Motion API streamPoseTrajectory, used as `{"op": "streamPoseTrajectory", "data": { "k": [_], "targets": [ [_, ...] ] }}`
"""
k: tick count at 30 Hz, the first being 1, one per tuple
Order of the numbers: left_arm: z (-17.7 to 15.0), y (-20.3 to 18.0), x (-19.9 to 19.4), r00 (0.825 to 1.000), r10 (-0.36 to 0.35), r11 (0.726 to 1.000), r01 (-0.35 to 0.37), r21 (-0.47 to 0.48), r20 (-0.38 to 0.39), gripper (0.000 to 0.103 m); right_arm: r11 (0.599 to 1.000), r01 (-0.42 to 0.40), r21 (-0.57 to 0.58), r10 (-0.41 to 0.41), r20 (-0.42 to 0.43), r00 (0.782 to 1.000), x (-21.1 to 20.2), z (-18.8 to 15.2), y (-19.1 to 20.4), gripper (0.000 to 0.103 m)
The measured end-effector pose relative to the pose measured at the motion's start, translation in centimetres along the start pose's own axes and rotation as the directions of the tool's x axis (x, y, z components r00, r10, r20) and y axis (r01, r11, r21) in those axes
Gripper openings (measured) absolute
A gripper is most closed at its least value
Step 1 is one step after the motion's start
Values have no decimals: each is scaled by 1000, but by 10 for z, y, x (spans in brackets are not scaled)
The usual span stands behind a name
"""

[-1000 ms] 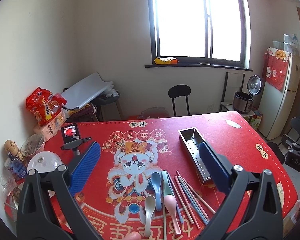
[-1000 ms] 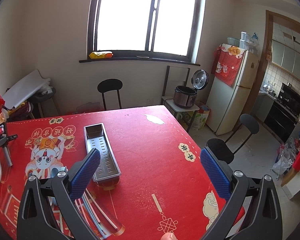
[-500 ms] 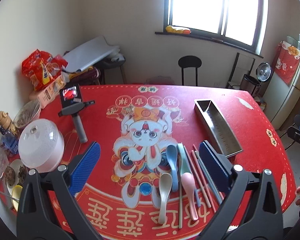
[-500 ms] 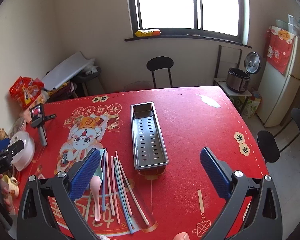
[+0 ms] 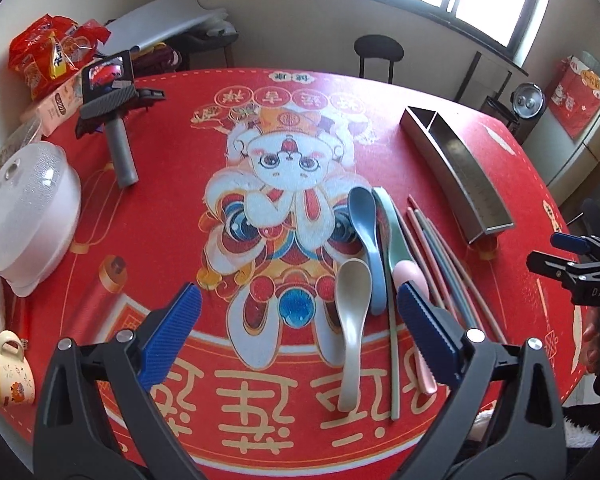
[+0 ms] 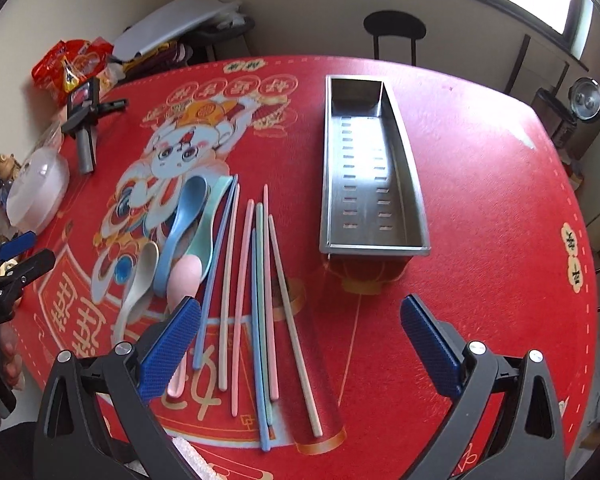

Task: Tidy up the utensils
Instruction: 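Lower both tools toward the row of spoons and chopsticks, then close the left tool on the white spoon while the right tool grasps a beige chopstick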

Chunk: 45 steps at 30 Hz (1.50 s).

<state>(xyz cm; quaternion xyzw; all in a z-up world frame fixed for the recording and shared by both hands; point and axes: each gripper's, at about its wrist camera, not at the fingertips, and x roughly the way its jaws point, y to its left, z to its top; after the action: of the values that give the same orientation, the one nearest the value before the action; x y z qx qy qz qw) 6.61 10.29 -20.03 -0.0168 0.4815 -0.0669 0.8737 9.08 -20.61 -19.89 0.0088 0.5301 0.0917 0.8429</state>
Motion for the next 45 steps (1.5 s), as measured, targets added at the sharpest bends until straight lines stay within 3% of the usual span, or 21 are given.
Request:
{"op": "streamPoseTrajectory", "data": {
  "k": [2, 6, 9, 15, 22, 29, 35, 39, 45],
  "targets": [
    [-9, 2, 11, 999, -31, 999, 30, -16, -29, 94, 999, -40, 19, 41, -31, 999, 12, -5, -1, 98],
    [-23, 5, 35, 990, -86, 995, 80, -54, -114, 76, 998, -59, 32, 61, -72, 996, 28, -13, -2, 98],
    [-31, 6, 48, 977, -128, 989, 114, -92, -169, 74, 997, -65, 36, 68, -86, 994, 37, -18, -6, 97],
    [-35, -1, 57, 968, -186, 980, 170, -100, -171, 74, 1000, 2, 25, 0, -83, 997, 50, -27, -16, 85],
    [-33, -9, 60, 968, -189, 981, 180, -65, -163, 73, 996, 90, -26, -91, -66, 994, 56, -31, -21, 70],
    [-36, -20, 66, 956, -223, 975, 221, -29, -189, 52, 998, 52, -23, -54, -59, 997, 55, -32, -16, 65],
    [-37, -6, 70, 939, -292, 955, 275, -114, -184, 35, 999, 37, -34, -39, -58, 998, 54, -34, -12, 63],
    [-39, 6, 77, 926, -325, 939, 293, -179, -189, 31, 999, 24, -35, -26, -67, 997, 56, -34, -10, 61],
    [-45, 0, 85, 910, -352, 931, 316, -184, -218, 26, 999, -8, -36, 4, -94, 996, 62, -36, -8, 51]
  ]
}}
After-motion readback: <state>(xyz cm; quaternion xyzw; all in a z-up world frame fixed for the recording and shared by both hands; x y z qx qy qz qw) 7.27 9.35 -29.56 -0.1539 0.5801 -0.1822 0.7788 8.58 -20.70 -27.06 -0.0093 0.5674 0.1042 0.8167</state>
